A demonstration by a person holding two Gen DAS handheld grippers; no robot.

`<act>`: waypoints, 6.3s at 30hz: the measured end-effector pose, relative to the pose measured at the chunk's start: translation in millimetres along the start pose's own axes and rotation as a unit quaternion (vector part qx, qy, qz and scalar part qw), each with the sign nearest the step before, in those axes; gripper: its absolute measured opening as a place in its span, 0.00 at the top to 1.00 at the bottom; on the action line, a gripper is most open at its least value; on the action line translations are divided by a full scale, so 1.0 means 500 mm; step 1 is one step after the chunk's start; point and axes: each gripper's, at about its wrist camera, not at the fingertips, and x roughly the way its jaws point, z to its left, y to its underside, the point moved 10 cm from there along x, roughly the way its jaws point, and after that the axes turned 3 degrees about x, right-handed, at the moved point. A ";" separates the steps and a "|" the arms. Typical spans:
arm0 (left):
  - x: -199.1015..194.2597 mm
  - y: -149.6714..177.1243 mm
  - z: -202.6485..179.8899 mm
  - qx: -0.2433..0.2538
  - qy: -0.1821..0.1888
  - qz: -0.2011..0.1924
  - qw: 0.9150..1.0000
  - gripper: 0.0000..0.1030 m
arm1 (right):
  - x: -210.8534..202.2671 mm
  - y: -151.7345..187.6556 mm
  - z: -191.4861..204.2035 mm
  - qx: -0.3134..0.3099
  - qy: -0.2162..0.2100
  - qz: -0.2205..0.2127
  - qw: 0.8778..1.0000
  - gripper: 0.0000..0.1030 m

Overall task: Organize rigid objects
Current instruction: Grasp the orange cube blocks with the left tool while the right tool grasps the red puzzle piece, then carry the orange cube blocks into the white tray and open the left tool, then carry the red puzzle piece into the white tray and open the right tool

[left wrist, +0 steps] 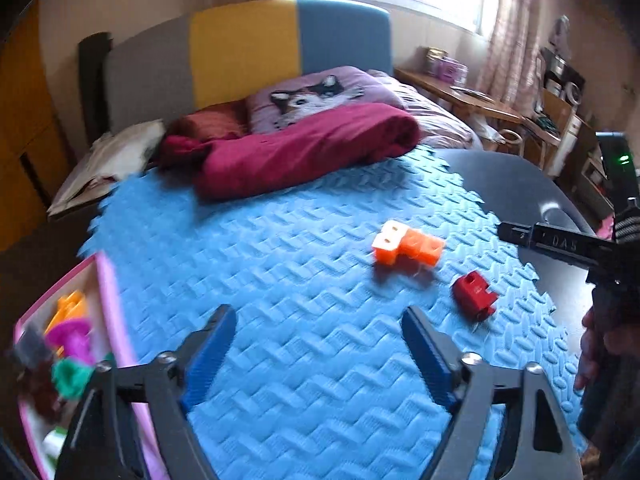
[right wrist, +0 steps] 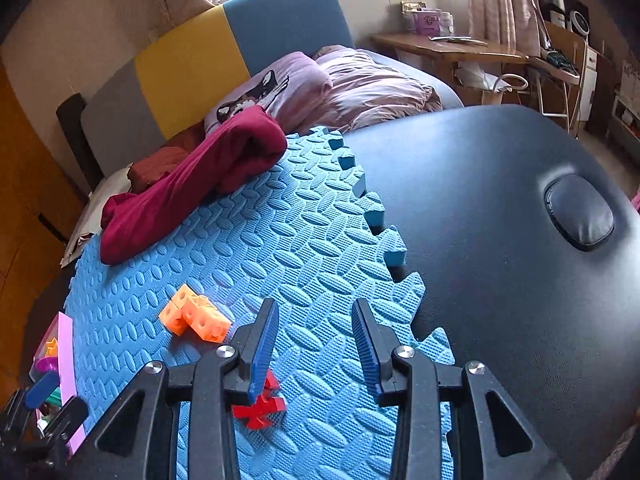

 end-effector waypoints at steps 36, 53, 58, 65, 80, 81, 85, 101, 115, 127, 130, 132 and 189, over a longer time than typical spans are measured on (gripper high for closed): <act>0.113 -0.029 -0.028 0.002 -0.005 0.018 1.000 0.42 | 0.028 0.041 0.063 -0.030 -0.072 0.058 0.995 0.57; -0.056 -0.029 0.000 -0.031 0.010 -0.038 0.999 0.42 | 0.051 0.135 0.138 -0.214 -0.022 0.083 0.973 0.69; -0.118 -0.015 0.008 -0.042 0.017 -0.054 0.998 0.42 | 0.053 0.152 0.160 -0.250 -0.020 0.078 0.965 0.67; -0.188 0.028 0.030 -0.055 0.008 -0.065 0.996 0.42 | 0.051 0.153 0.163 -0.253 -0.024 0.065 0.965 0.67; -0.232 0.110 0.104 -0.089 -0.028 -0.065 0.994 0.42 | 0.052 0.151 0.172 -0.267 -0.020 0.045 0.962 0.67; -0.234 0.114 0.109 -0.091 -0.029 -0.065 0.993 0.42 | 0.052 0.151 0.172 -0.268 -0.021 0.043 0.962 0.67; -0.237 0.134 0.138 -0.105 -0.035 -0.060 0.992 0.42 | 0.053 0.150 0.175 -0.278 -0.017 0.035 0.960 0.69; -0.273 0.217 0.269 -0.170 -0.060 -0.055 0.982 0.42 | 0.051 0.150 0.182 -0.298 -0.013 0.018 0.954 0.69; -0.353 0.402 0.463 -0.254 -0.141 -0.026 0.956 0.42 | 0.051 0.150 0.183 -0.300 -0.012 0.018 0.954 0.69; -0.291 0.409 0.345 -0.221 -0.064 0.005 0.973 0.42 | 0.050 0.148 0.184 -0.305 -0.009 0.017 0.952 0.69; -0.275 0.410 0.328 -0.225 -0.048 0.016 0.973 0.42 | 0.050 0.148 0.184 -0.306 -0.008 0.017 0.952 0.69; -0.270 0.411 0.322 -0.223 -0.046 0.019 0.974 0.42 | 0.049 0.148 0.184 -0.308 -0.007 0.016 0.951 0.69; -0.364 0.407 0.495 -0.245 -0.237 -0.043 0.939 0.00 | -0.168 0.401 0.598 -0.403 -0.284 0.055 0.868 0.69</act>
